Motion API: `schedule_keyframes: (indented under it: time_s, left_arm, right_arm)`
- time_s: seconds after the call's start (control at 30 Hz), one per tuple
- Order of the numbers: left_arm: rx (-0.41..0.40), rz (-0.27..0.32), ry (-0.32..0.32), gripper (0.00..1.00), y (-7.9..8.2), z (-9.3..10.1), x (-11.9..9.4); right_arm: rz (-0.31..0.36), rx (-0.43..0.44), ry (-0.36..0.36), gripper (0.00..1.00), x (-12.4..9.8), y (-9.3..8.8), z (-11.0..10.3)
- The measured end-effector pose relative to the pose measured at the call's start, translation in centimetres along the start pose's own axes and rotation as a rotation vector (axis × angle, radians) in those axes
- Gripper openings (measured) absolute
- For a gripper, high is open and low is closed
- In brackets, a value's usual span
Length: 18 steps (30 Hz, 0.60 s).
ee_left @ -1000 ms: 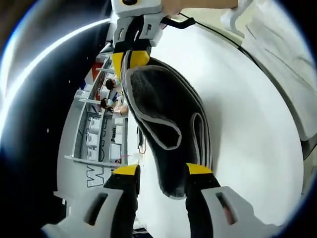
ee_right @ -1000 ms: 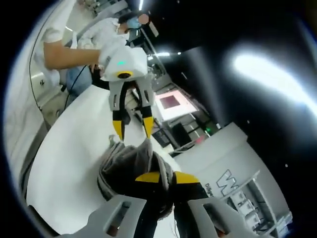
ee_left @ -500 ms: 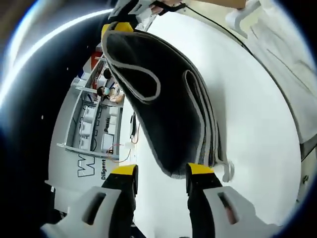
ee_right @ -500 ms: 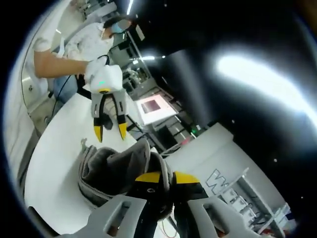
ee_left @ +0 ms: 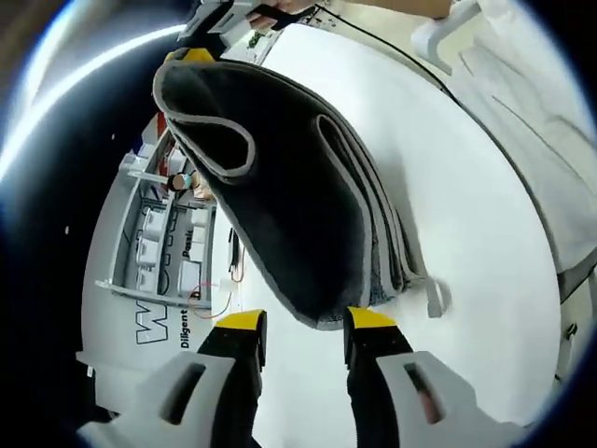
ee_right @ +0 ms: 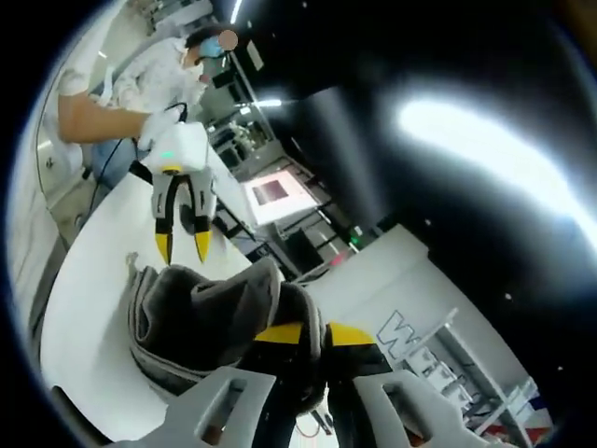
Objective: Open the folded towel by lifting each exposed corner and separating the folded layers until the towel lies flat within the target outline without major curled edges
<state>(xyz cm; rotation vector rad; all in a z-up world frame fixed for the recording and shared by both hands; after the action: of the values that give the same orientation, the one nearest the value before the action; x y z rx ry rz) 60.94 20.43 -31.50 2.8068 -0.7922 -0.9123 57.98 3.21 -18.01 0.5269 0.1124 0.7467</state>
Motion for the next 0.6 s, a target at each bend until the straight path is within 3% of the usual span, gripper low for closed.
schedule_keyframes:
  time_s: [0.37,0.5,0.6]
  left_arm:
    - [-0.026,0.000,-0.062,0.33,0.1,2.0,1.5]
    - [-0.010,0.000,-0.106,0.23,0.0,3.1,1.8]
    - [-0.025,0.001,-0.117,0.23,-0.2,3.0,2.1]
  right_arm:
    - [-0.013,0.005,0.003,0.01,-0.6,-0.6,0.4]
    - [-0.022,0.011,0.012,0.01,-0.6,-0.9,0.3]
    - [-0.037,0.017,0.014,0.01,-0.6,-1.3,0.3]
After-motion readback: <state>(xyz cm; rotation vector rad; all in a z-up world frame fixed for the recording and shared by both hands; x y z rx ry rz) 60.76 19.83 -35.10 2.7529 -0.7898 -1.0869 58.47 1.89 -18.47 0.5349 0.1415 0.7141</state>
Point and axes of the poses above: the point that each gripper's makers call its tool centre point, and the gripper's own axes: x roughly forward along the fingers, z roughly to its right, y roughly out of its top, the point moved 1 cm from there along -x, roughly backward along the fingers, and after that the axes turned 3 degrees about -x, right-handed, at the moved point
